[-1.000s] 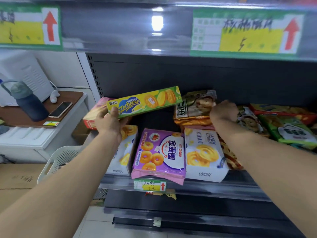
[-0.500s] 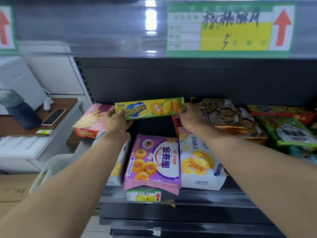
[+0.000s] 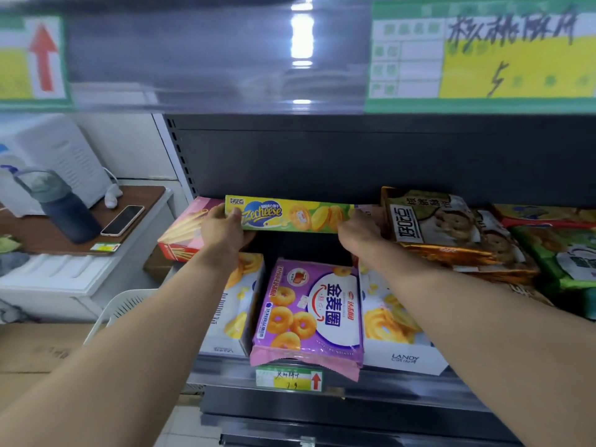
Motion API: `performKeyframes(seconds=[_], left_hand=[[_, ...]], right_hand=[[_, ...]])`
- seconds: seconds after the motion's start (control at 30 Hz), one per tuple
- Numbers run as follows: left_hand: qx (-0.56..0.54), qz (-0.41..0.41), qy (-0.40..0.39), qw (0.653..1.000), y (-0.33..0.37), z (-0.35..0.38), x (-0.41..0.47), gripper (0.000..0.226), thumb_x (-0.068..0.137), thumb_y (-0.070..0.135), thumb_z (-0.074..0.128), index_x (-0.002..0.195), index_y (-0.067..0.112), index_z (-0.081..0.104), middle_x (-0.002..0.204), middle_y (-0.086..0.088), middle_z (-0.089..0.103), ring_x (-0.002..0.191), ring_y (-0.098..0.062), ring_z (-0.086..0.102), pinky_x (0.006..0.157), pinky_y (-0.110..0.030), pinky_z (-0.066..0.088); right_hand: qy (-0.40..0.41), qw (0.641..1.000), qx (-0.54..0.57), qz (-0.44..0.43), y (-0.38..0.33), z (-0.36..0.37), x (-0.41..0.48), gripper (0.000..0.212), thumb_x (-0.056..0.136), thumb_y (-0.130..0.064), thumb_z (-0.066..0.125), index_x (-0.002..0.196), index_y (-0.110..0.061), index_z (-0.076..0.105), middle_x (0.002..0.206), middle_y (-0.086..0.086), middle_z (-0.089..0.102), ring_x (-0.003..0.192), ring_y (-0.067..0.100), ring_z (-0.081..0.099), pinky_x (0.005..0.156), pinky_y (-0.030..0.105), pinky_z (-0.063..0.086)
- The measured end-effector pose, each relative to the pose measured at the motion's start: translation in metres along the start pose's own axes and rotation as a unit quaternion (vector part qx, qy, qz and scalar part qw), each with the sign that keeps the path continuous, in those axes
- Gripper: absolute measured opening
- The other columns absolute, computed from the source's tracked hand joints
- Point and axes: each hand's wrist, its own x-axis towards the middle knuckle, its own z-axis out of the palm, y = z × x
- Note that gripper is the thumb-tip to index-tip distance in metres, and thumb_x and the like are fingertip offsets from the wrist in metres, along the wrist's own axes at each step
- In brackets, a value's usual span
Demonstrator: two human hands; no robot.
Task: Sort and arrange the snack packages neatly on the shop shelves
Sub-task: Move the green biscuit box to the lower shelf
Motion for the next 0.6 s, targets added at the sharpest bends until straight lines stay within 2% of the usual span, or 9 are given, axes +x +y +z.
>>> performKeyframes(seconds=[0.1, 0.27, 0.47, 0.53, 0.6], left_hand=[[0.034, -0.016, -0.007, 0.999, -0.002, 0.001, 0.005, 0.027, 0.099, 0.014, 0.046, 0.125, 0.011, 0.053, 0.115, -0.010, 0.065, 0.103, -0.027, 0.066, 0.083, -0.038, 0.054], [0.042, 0.001, -0.010, 0.999, -0.004, 0.004, 0.009, 0.029, 0.098, 0.003, 0.043, 0.124, 0.008, 0.053, 0.112, -0.010, 0.065, 0.100, -0.023, 0.066, 0.073, -0.030, 0.055], [0.082, 0.013, -0.029, 0.996, -0.005, 0.016, 0.009, 0.020, 0.094, -0.005, 0.045, 0.102, 0.012, 0.051, 0.099, -0.008, 0.064, 0.090, -0.022, 0.064, 0.070, -0.029, 0.056], [0.114, 0.022, -0.026, 0.993, -0.003, 0.018, 0.009, 0.020, 0.093, -0.004, 0.045, 0.103, 0.012, 0.054, 0.101, -0.008, 0.065, 0.091, -0.023, 0.064, 0.075, -0.033, 0.056], [0.116, 0.029, -0.027, 0.992, -0.003, 0.019, 0.013, 0.022, 0.092, -0.005, 0.047, 0.106, 0.010, 0.056, 0.099, -0.009, 0.065, 0.088, -0.023, 0.065, 0.070, -0.031, 0.056]], right_hand=[[0.002, 1.000, 0.011, -0.008, 0.004, -0.003, 0.002, 0.036, 0.098, -0.016, 0.039, 0.130, 0.000, 0.045, 0.137, 0.021, 0.047, 0.126, 0.035, 0.044, 0.102, 0.036, 0.037], [0.023, 0.999, 0.022, 0.009, 0.009, -0.004, 0.005, 0.038, 0.099, -0.016, 0.037, 0.133, -0.001, 0.042, 0.141, 0.020, 0.043, 0.130, 0.037, 0.038, 0.106, 0.037, 0.032], [0.044, 0.997, 0.019, 0.054, 0.010, 0.000, 0.008, 0.043, 0.098, -0.015, 0.036, 0.139, -0.004, 0.034, 0.148, 0.020, 0.031, 0.134, 0.038, 0.030, 0.109, 0.043, 0.030], [0.048, 0.997, 0.021, 0.056, 0.010, 0.001, 0.009, 0.042, 0.097, -0.015, 0.036, 0.138, -0.004, 0.034, 0.146, 0.019, 0.034, 0.133, 0.037, 0.031, 0.109, 0.043, 0.031], [0.049, 0.997, 0.021, 0.061, 0.011, 0.000, 0.011, 0.042, 0.098, -0.016, 0.036, 0.137, -0.004, 0.035, 0.146, 0.019, 0.034, 0.132, 0.037, 0.032, 0.106, 0.041, 0.031]])
